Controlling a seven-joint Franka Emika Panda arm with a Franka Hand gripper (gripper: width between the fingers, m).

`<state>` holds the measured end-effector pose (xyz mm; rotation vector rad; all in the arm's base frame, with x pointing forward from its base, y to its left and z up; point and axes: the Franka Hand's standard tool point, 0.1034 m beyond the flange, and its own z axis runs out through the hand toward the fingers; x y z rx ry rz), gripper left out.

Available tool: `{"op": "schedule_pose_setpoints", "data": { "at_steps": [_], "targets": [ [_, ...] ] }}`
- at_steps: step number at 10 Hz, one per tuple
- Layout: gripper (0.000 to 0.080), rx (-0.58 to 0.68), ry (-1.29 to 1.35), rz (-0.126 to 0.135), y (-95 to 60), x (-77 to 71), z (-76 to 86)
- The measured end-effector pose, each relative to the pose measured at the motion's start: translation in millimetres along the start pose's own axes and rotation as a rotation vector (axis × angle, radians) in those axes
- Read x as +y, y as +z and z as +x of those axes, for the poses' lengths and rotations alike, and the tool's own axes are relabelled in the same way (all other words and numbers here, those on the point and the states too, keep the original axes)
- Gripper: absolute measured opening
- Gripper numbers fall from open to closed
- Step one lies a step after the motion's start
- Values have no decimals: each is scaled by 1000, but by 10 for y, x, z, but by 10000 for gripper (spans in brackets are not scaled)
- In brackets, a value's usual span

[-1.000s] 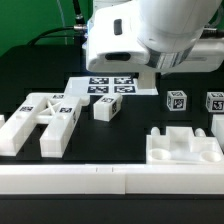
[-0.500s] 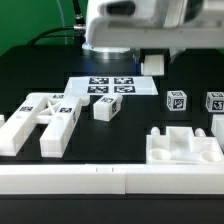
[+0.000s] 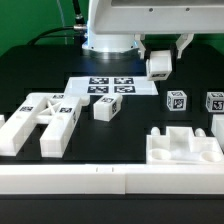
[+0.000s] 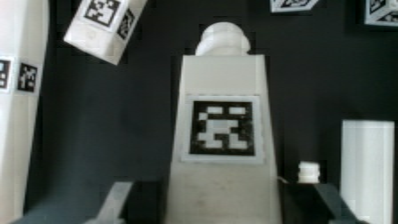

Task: Assemble chair

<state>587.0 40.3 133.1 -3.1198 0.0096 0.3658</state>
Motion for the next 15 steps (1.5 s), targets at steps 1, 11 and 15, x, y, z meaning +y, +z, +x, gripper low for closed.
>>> {"op": "schedule_pose_setpoints", "data": {
  "at_steps": [1, 11, 15],
  "targets": [
    [292, 72, -6, 3, -72, -49, 69],
    [292, 540, -65, 20, -374, -321, 801],
    [292, 572, -82, 17, -352, -323, 861]
  ]
}}
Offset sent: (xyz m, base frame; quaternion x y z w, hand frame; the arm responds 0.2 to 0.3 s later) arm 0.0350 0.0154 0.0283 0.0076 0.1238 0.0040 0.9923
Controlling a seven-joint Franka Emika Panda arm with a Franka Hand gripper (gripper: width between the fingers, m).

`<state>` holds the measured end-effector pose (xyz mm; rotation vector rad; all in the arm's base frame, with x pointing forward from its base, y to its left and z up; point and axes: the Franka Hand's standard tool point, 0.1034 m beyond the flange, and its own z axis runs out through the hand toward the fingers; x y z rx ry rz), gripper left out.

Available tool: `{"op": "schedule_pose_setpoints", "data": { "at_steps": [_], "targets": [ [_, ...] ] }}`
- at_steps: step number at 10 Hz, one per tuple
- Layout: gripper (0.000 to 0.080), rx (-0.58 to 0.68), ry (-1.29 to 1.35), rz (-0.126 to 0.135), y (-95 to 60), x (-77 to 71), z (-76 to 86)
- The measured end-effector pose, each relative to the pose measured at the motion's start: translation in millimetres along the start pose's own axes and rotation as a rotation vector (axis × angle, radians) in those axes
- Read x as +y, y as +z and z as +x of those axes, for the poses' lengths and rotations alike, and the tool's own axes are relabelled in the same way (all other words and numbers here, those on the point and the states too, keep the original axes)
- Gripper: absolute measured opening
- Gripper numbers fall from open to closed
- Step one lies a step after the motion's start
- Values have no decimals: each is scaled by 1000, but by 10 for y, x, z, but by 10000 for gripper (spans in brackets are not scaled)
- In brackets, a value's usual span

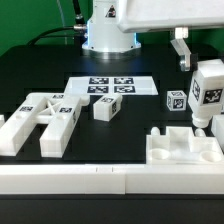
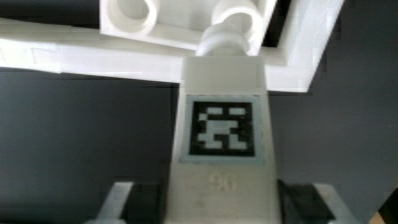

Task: Assemble chair

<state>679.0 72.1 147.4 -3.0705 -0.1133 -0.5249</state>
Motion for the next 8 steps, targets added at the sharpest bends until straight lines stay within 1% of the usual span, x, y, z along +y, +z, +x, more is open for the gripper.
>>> {"op": "schedule_pose_setpoints", "data": {
  "at_steps": [1, 2, 3, 4, 5, 7, 8],
  "targets": [
    [292, 14, 0, 0, 3, -7, 16],
    [292, 122, 3, 3, 30, -69, 87],
    [292, 227, 3, 12, 113, -195, 52],
    [292, 196, -10, 13, 205, -278, -39],
    [292, 202, -17, 15, 217, -322, -37],
    [292, 192, -31, 9, 302, -277, -87],
    [292, 192, -36, 6, 302, -246, -85]
  ]
}}
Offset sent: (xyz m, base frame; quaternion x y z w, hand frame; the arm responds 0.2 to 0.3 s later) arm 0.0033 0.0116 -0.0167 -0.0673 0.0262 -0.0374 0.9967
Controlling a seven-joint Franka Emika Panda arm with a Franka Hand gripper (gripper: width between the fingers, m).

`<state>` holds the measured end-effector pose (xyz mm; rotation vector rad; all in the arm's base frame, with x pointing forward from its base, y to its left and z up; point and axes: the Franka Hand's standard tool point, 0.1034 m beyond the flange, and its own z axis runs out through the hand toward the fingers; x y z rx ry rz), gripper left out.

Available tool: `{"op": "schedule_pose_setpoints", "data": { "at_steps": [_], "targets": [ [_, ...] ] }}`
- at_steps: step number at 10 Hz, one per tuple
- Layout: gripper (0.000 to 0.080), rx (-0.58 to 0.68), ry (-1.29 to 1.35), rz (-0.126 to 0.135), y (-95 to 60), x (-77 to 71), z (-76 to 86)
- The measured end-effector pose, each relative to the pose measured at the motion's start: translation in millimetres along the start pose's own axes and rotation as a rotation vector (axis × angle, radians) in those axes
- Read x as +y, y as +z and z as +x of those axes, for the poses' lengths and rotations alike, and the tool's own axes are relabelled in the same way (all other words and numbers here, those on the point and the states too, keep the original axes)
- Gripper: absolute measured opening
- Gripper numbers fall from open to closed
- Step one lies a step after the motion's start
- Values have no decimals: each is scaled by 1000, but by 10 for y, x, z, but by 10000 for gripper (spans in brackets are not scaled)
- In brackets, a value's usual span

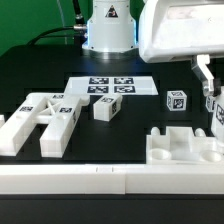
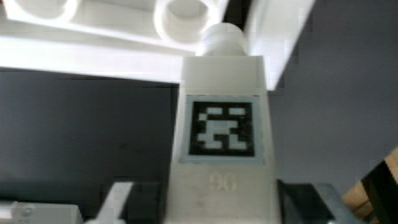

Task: Assemble chair

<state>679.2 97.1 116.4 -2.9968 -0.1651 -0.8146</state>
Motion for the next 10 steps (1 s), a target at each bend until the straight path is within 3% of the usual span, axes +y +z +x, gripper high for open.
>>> {"op": "schedule_pose_setpoints", "data": {
  "at_steps": [3, 10],
  "targets": [
    [292, -2, -31, -9, 3, 120, -8],
    [292, -25, -37, -7, 125, 97, -136]
  ]
}}
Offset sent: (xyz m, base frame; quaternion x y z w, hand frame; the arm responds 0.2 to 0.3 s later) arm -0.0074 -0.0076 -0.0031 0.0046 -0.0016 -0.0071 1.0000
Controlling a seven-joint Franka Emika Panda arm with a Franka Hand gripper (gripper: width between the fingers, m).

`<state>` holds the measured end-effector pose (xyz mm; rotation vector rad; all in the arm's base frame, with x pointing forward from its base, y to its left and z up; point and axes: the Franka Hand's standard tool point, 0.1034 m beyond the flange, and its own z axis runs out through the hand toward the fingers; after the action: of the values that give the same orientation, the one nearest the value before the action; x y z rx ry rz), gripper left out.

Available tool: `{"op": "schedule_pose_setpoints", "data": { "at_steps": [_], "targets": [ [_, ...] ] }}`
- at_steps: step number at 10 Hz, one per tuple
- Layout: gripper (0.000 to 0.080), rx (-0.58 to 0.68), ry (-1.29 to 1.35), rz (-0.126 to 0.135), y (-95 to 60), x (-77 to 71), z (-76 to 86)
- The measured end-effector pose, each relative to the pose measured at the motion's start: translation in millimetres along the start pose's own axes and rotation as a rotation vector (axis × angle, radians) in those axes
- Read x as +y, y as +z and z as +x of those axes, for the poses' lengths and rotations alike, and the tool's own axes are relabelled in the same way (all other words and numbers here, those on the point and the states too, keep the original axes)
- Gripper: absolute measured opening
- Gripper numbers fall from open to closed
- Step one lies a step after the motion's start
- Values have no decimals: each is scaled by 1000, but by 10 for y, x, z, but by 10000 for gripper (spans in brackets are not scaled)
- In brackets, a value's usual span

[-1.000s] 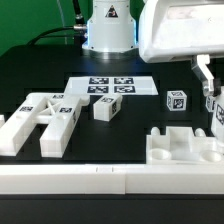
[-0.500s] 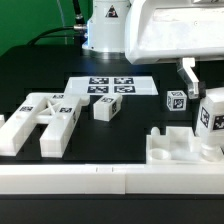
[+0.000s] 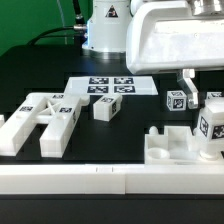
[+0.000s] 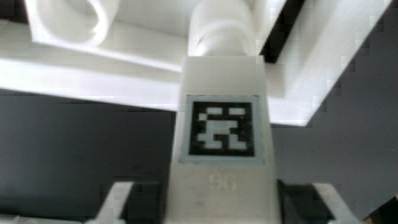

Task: Assemble chair

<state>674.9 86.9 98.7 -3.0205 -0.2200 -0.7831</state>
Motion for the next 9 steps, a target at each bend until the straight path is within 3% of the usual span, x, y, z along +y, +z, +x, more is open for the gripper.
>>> {"op": "schedule_pose_setpoints", "data": {
  "at_steps": [9],
  "targets": [
    [292, 60, -12, 0, 61, -52, 19]
  ]
}}
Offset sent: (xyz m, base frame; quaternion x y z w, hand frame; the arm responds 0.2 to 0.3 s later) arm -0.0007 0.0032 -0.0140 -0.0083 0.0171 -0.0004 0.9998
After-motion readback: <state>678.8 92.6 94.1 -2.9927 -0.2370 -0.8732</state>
